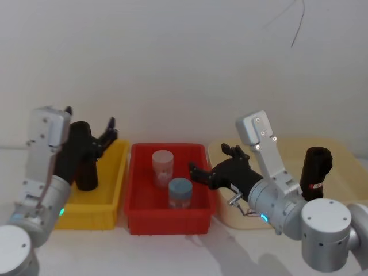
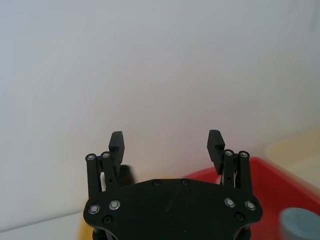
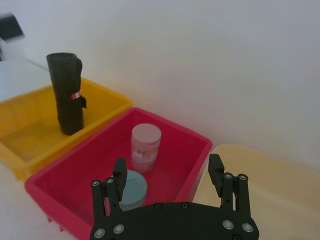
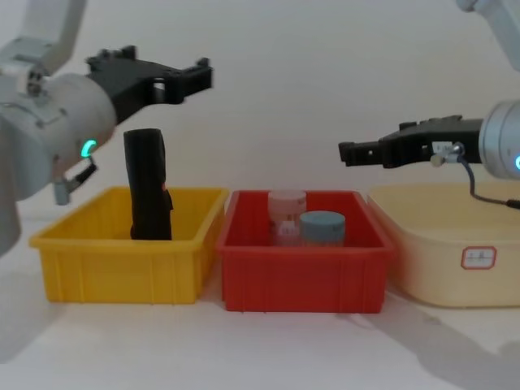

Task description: Pick up the garbage bag with the one hand and transfer it to the other hand.

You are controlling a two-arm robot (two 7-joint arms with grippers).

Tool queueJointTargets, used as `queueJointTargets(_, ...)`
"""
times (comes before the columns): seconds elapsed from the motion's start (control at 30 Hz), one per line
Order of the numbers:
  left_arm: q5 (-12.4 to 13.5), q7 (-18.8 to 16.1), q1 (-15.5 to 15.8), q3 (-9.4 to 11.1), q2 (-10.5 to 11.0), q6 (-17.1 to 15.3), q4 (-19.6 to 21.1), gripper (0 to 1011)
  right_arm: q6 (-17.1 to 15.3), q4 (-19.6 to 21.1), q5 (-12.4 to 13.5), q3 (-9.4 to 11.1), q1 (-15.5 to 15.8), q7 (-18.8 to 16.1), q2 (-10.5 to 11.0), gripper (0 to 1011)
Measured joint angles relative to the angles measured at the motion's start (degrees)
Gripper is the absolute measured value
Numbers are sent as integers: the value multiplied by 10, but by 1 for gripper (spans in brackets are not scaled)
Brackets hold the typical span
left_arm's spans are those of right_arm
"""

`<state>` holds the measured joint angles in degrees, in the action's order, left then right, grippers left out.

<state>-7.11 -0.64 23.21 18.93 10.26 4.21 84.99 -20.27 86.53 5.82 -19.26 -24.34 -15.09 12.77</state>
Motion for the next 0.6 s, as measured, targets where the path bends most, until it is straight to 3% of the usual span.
queueJointTargets(0.33,31,-60,-35,-45,17,13,39,1002,3,-13,9,-4,9,-9,-7,1000)
queueJointTargets(0.6,44,-85,-51,-66,24,20,57,1002,2,-30,13,-15,6,-22,-12,1000)
